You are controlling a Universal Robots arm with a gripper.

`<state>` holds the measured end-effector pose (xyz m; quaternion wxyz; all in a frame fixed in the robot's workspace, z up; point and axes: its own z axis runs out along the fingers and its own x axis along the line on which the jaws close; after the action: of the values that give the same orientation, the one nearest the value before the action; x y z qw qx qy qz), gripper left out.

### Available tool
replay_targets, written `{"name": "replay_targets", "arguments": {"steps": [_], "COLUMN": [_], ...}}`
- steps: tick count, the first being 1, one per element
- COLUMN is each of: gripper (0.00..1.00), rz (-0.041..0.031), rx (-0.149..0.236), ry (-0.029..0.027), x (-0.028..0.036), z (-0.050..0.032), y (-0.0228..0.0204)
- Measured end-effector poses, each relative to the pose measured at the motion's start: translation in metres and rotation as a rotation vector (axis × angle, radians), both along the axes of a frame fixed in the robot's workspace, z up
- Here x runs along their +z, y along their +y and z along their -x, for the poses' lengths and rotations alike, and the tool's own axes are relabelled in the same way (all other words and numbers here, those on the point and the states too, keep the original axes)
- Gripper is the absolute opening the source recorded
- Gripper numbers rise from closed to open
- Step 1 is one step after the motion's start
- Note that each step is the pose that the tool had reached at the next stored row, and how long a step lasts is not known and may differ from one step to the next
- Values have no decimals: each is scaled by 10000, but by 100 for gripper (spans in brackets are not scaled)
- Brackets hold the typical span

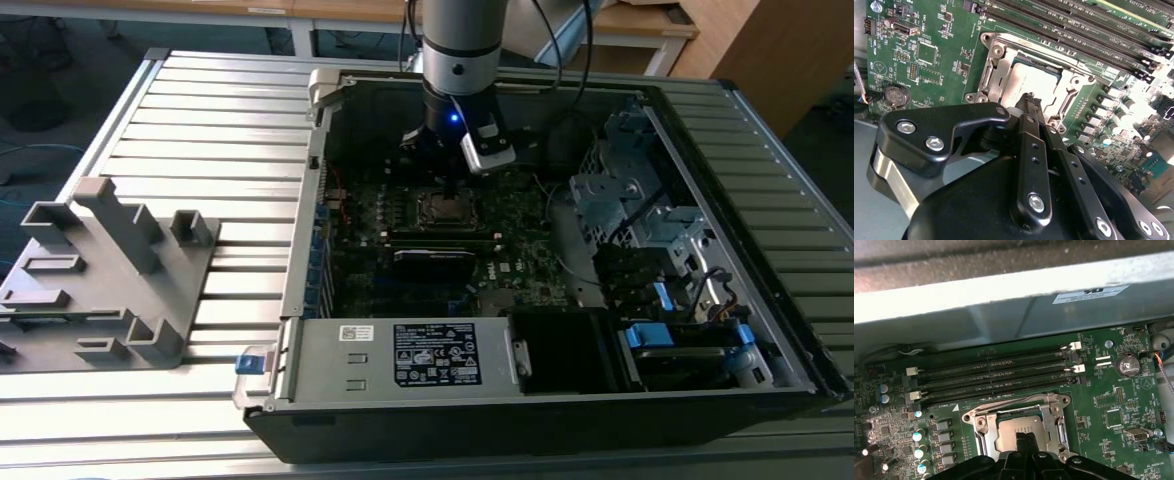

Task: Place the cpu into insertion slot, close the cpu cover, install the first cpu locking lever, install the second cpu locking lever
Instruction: 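Install the first cpu locking lever, then install the second cpu locking lever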

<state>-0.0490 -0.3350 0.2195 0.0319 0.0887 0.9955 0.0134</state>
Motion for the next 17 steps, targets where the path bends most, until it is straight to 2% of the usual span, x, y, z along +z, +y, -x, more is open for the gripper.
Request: {"name": "replay_targets", "arguments": {"steps": [1, 3, 17], "gripper": [10, 10, 10], "rz": [0, 2, 1], "rx": [1, 0, 0], "ry": [0, 1, 1], "x": [0, 51, 74], "z": [0, 0, 0], "y": [0, 0, 0]}}
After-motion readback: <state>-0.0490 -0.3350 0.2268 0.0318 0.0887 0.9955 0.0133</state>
